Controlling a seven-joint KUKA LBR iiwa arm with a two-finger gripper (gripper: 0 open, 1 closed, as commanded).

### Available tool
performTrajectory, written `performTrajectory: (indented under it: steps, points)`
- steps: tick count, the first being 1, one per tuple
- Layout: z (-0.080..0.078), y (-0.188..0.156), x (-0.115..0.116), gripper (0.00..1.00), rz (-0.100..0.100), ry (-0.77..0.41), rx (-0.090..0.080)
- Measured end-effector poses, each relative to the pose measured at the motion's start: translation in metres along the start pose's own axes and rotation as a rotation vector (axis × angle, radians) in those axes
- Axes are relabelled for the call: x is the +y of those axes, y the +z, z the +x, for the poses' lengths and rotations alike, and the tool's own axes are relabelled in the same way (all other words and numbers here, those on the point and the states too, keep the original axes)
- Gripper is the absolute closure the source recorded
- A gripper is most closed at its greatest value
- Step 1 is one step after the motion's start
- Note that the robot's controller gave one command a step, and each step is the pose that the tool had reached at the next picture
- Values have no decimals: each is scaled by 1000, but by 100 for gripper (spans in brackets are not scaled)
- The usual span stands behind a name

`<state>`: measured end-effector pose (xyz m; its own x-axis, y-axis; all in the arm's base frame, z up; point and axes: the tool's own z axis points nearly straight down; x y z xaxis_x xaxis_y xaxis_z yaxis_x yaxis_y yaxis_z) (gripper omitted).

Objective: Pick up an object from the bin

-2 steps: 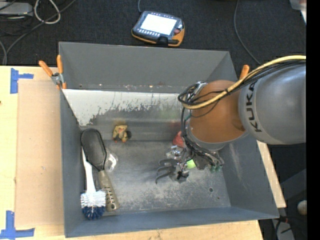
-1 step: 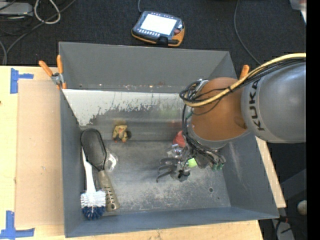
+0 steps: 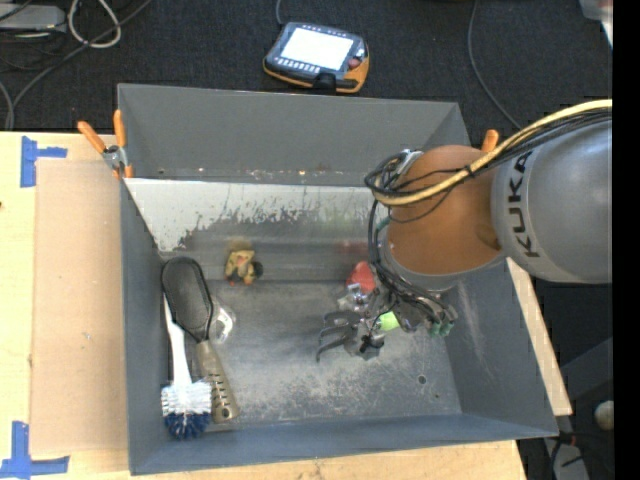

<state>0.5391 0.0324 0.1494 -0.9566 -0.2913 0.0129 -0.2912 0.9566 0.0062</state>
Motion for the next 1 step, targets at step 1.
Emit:
performTrajectory:
  steps: [1]
  points:
    - [-1,-28,0,100,1,1,-3]
